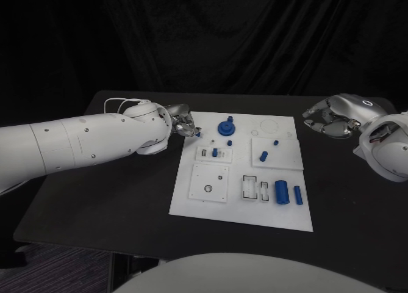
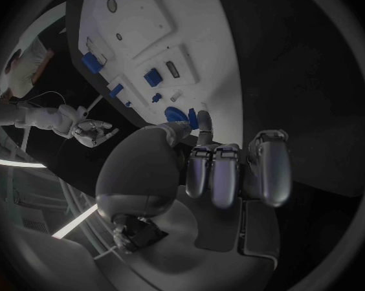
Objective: Assemble the parts on the task board
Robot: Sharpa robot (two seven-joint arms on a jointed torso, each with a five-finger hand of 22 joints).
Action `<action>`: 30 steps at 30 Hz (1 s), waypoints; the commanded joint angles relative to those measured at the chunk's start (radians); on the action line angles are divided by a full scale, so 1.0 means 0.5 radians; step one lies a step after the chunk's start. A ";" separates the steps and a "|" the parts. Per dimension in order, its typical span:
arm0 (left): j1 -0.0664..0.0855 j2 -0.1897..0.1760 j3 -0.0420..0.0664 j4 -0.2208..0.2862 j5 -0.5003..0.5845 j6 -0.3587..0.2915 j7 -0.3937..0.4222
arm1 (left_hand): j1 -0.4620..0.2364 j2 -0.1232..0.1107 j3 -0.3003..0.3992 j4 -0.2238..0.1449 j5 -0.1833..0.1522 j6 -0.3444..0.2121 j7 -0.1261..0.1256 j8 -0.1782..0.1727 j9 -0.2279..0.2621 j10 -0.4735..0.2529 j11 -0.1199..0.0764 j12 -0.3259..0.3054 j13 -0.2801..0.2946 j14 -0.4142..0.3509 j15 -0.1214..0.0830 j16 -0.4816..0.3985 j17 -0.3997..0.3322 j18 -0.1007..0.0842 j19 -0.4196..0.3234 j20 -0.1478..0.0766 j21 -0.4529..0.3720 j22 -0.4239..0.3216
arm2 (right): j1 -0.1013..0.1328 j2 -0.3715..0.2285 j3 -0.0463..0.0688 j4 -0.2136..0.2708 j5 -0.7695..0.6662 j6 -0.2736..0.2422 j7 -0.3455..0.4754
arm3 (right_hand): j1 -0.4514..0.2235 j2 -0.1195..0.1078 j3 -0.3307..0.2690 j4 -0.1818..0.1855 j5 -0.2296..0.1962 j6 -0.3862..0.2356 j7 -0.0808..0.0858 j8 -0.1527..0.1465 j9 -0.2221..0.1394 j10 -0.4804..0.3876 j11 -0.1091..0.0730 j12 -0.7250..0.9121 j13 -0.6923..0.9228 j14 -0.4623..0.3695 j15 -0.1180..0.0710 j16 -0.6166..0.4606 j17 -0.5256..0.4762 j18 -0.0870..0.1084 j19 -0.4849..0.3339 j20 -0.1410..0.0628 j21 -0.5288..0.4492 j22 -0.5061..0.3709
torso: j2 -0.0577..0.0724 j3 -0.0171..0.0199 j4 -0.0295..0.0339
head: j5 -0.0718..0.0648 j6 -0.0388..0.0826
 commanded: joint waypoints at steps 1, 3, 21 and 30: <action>-0.004 -0.030 0.002 0.061 0.117 -0.059 -0.009 | -0.023 -0.007 0.038 -0.007 -0.076 0.018 0.003 -0.001 -0.006 0.209 -0.006 0.005 0.525 0.211 -0.005 0.005 0.527 -0.005 -0.007 -0.009 -0.007 0.392 | -0.005 -0.001 0.001 0.001 -0.006 0.009 -0.018 | -0.002 -0.013 0.010 0.003 0.010 0.004 0.003 -0.006 -0.002 -0.012 -0.003 -0.005 -0.127 0.102 0.006 -0.010 -0.002 0.027 0.043 0.013 -0.009 0.387 | -0.001 -0.0003 0.001 | 0.010 0.000; -0.007 -0.049 0.002 0.091 0.125 -0.064 -0.011 | -0.035 -0.007 0.051 -0.010 -0.113 0.018 0.004 -0.005 -0.008 0.209 -0.005 0.005 0.525 0.211 -0.005 0.005 0.527 -0.005 -0.007 -0.009 -0.007 0.393 | -0.006 0.002 0.001 0.001 -0.006 0.009 -0.018 | -0.002 -0.013 0.010 0.003 0.010 0.004 0.003 -0.006 -0.002 -0.012 -0.003 -0.005 -0.127 0.102 0.006 -0.010 -0.002 0.027 0.043 0.013 -0.009 0.387 | -0.001 -0.0006 0.001 | 0.014 0.000; -0.096 -0.109 0.001 0.213 0.178 -0.110 0.041 | -0.057 -0.003 0.077 -0.015 -0.150 0.019 0.006 -0.011 -0.012 0.209 -0.003 0.005 0.525 0.211 -0.003 0.005 0.527 -0.003 -0.012 -0.008 -0.017 0.390 | -0.006 -0.009 0.001 0.009 -0.006 0.006 -0.026 | -0.003 -0.013 0.012 0.002 0.009 0.004 0.003 -0.007 -0.003 -0.012 -0.003 -0.005 -0.128 0.102 0.006 -0.010 -0.002 0.027 0.044 0.013 -0.008 0.387 | -0.001 0.0007 0.002 | 0.008 0.000; -0.139 -0.107 0.001 0.225 0.179 -0.151 0.074 | -0.064 -0.005 0.090 -0.023 -0.112 0.017 0.008 -0.012 -0.011 0.209 -0.001 0.005 0.525 0.211 -0.002 0.005 0.527 -0.002 -0.017 -0.007 -0.024 0.388 | -0.006 -0.009 0.001 0.011 -0.006 0.006 -0.026 | -0.003 -0.013 0.012 0.002 0.009 0.004 0.003 -0.007 -0.003 -0.012 -0.003 -0.005 -0.128 0.102 0.006 -0.010 -0.002 0.027 0.044 0.013 -0.008 0.387 | 0.003 -0.0016 0.000 | 0.012 0.000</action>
